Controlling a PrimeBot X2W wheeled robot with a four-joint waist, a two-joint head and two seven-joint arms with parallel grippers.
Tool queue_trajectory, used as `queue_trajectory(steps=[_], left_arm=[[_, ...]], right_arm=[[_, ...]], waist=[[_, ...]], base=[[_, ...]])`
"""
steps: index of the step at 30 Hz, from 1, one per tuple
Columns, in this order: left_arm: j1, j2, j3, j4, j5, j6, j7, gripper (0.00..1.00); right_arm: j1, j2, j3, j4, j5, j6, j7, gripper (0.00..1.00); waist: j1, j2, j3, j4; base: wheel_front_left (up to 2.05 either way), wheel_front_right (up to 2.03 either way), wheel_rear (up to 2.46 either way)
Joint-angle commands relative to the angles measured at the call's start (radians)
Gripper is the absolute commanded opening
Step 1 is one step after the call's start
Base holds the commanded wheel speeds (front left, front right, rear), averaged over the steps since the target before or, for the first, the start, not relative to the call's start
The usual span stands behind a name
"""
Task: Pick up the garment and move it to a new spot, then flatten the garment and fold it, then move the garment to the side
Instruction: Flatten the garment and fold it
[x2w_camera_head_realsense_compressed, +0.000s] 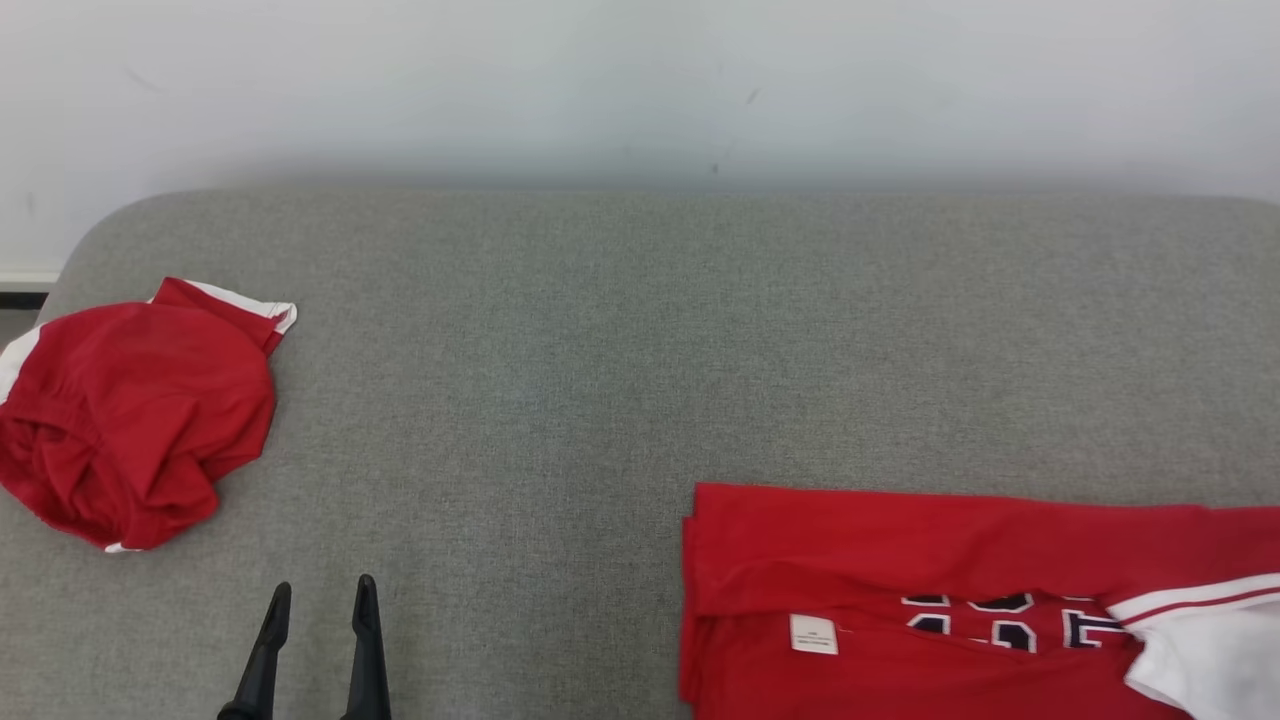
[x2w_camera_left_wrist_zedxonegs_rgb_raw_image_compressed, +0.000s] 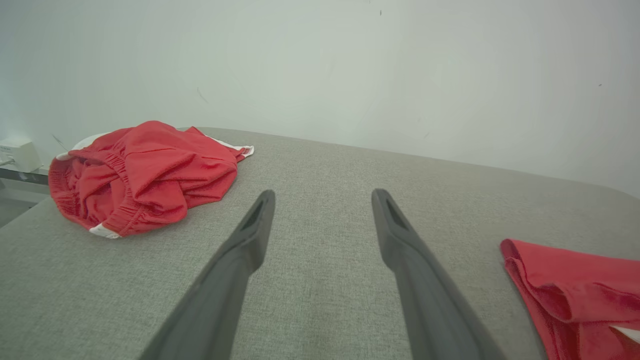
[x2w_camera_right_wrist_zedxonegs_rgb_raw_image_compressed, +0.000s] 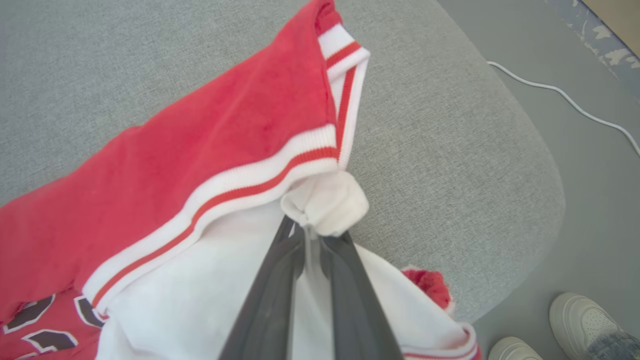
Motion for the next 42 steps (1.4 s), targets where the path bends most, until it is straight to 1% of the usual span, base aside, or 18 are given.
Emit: queue_trajectory(steps=[1,3,5,8,10,11,16,21,25,32,42], left_arm=[[0.012,-0.002,0.0,0.002,0.001,0.002,-0.003,1.0],[0.014,-0.002,-0.002,0.006,-0.002,0.001,-0.003,1.0],[0.014,-0.002,-0.004,0.009,-0.007,0.003,-0.003,1.0],[0.022,-0.001,-0.007,0.013,-0.013,0.006,-0.003,1.0],[0.024,-0.002,-0.008,0.015,-0.016,0.009,-0.003,1.0],[0.024,-0.002,-0.008,0.015,-0.016,0.009,-0.003,1.0],[0.034,-0.002,-0.012,0.018,-0.021,0.013,-0.003,1.0],[0.041,-0.002,-0.018,0.021,-0.024,0.011,-0.003,1.0],[0.051,-0.002,-0.016,0.019,-0.026,0.01,-0.003,1.0],[0.055,-0.001,-0.035,0.025,-0.031,0.008,-0.003,1.0],[0.059,-0.001,-0.062,0.032,-0.041,0.015,-0.003,1.0]], right_arm=[[0.015,0.006,-0.025,-0.025,-0.022,-0.003,0.01,0.0],[0.021,0.021,-0.039,-0.053,-0.039,-0.003,0.026,0.0],[0.027,0.038,-0.029,-0.084,-0.042,-0.003,0.041,0.0],[0.049,0.063,0.026,-0.133,-0.015,-0.003,0.067,0.0],[0.065,0.076,0.084,-0.167,0.014,-0.003,0.086,0.0],[0.065,0.076,0.084,-0.167,0.014,-0.003,0.086,0.0],[0.1,0.077,0.285,-0.242,0.058,-0.003,0.12,0.0],[0.1,0.075,0.487,-0.263,0.099,-0.003,0.146,0.0],[0.056,0.077,0.607,-0.225,0.118,-0.003,0.153,0.0],[-0.035,0.11,0.731,-0.084,0.133,-0.003,0.12,0.0],[-0.111,0.139,0.767,0.1,0.146,-0.003,0.053,0.0]], waist=[[-0.0002,-0.0002,-0.012,-0.006],[-0.0002,-0.0002,-0.019,-0.006],[-0.0002,-0.0002,-0.028,-0.006],[-0.0002,-0.0002,-0.041,-0.006],[-0.0002,-0.0002,-0.049,-0.005],[-0.0002,-0.0002,-0.049,-0.005],[-0.0002,-0.0002,-0.066,-0.004],[-0.0002,-0.0002,-0.085,0.003],[-0.0002,-0.0002,-0.093,0.008],[-0.0002,-0.0002,-0.097,0.042],[-0.0002,-0.0002,-0.09,0.109]], base=[[0.0,0.0,0.0],[0.0,0.0,0.0],[0.0,0.0,0.0],[0.0,0.0,0.0],[0.0,0.0,0.0],[0.0,0.0,0.0],[0.0,0.0,0.0],[0.0,0.0,0.0],[0.0,0.0,0.0],[0.0,0.0,0.0],[0.0,0.0,0.0]])
